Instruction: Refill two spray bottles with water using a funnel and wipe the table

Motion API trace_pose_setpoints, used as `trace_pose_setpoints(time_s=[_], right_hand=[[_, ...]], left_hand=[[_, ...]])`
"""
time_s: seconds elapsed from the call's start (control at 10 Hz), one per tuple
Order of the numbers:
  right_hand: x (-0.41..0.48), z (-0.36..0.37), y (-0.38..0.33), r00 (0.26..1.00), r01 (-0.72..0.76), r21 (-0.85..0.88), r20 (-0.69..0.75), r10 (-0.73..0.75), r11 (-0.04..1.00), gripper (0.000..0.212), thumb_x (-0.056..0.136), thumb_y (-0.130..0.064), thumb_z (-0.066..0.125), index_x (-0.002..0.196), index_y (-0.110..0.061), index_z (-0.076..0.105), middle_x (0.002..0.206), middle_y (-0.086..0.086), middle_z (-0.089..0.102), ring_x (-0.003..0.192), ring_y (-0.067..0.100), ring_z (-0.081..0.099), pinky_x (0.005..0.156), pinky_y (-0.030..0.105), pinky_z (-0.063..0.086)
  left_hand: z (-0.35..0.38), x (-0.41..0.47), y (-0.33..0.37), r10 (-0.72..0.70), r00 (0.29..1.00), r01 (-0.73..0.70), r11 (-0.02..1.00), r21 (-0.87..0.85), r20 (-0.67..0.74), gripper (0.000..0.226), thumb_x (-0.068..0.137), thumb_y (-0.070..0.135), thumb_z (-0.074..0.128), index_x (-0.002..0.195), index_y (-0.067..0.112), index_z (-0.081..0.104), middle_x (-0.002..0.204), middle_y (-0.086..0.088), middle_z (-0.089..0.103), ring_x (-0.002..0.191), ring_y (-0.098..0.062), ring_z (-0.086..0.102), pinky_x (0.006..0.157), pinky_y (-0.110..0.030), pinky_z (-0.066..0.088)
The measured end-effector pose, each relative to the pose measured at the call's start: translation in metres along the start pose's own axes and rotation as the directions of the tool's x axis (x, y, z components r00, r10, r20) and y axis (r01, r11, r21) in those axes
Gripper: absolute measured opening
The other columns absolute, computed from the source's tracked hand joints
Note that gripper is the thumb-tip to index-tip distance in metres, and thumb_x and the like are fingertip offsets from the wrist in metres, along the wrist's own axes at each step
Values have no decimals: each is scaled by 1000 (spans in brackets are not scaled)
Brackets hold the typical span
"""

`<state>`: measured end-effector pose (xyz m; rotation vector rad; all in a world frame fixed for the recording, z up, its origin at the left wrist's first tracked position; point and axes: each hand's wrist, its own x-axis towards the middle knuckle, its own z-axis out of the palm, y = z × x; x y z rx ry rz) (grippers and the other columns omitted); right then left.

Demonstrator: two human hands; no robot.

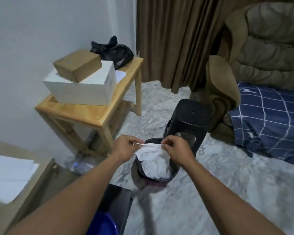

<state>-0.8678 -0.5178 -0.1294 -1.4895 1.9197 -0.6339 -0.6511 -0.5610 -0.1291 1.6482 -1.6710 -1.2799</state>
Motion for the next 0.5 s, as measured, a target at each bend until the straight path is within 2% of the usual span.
trace_pose_setpoints(time_s=[0.1, 0.2, 0.3, 0.4, 0.5], right_hand=[[45, 18, 51, 998, -69, -49, 1, 69, 996, 4, 89, -23, 73, 85, -25, 74, 86, -7, 75, 85, 13, 69, 78, 31, 55], [80, 40, 93, 996, -93, -115, -16, 91, 989, 6, 90, -25, 72, 90, -25, 78, 94, -3, 76, 92, 17, 69, 79, 32, 54], [107, 60, 124, 991, -131, -153, -35, 127, 980, 8, 93, -26, 68, 94, -25, 76, 96, -2, 76, 96, 20, 68, 78, 34, 55], [124, 70, 139, 989, -149, -211, -35, 145, 966, 21, 96, -26, 63, 114, -25, 74, 113, 1, 74, 110, 23, 66, 87, 36, 54], [120, 74, 144, 987, -159, -233, -68, 147, 959, 32, 99, -21, 58, 130, -19, 68, 127, 6, 69, 119, 27, 62, 94, 36, 51]], left_hand=[[50, 56, -28, -30, 999, 30, 999, -26, -20, 19, 84, -1, 77, 84, 18, 82, 87, -1, 77, 76, -11, 69, 72, -26, 57], [95, 102, -54, -61, 996, 62, 998, 13, -65, 21, 86, 5, 76, 82, 25, 82, 90, -1, 79, 72, -2, 68, 62, -12, 50], [130, 134, -72, -61, 994, 65, 997, 51, -87, 13, 88, 10, 76, 91, 20, 82, 99, 1, 78, 91, -7, 68, 73, -11, 47], [147, 156, -81, -73, 996, 78, 993, 91, -55, 19, 89, 8, 75, 105, 16, 79, 111, -2, 75, 106, -16, 67, 92, -21, 51], [146, 155, -92, -97, 993, 106, 985, 133, -71, 31, 89, 3, 71, 118, 13, 74, 119, -4, 73, 114, -19, 66, 98, -17, 45]])
